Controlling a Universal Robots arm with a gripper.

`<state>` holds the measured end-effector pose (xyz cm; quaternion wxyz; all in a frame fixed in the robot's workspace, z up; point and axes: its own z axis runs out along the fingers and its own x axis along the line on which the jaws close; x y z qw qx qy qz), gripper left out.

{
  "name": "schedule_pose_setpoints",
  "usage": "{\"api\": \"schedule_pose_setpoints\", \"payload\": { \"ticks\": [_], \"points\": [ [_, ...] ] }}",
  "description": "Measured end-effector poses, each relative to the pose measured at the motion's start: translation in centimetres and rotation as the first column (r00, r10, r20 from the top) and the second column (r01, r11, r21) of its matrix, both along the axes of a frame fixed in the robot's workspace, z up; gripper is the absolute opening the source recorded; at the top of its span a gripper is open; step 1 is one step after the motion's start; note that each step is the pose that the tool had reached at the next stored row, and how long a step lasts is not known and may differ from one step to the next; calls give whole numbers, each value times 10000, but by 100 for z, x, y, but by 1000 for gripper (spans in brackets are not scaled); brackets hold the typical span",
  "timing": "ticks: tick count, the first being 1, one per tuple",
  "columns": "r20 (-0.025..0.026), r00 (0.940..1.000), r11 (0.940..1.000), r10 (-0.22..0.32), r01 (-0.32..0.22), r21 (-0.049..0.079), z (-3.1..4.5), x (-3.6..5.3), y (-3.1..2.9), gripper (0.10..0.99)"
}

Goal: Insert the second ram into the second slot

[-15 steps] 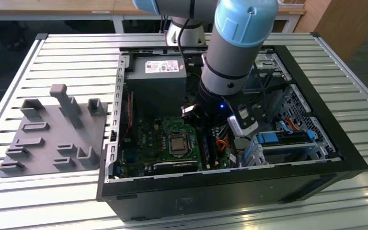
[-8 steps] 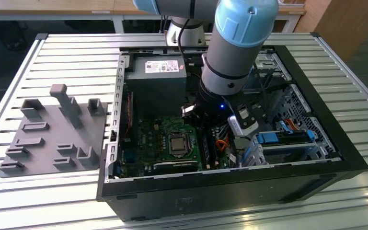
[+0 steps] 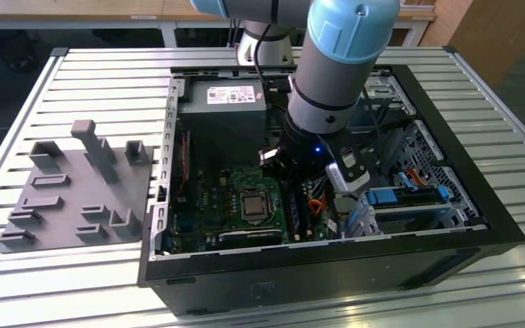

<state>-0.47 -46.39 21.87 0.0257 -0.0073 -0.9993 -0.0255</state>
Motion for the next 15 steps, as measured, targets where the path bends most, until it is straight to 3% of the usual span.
{"api": "schedule_pose_setpoints", "payload": {
  "ticks": [15],
  "points": [
    [-11,10000,10000,69,-69,27,-12,10,-6,141]
  ]
}}
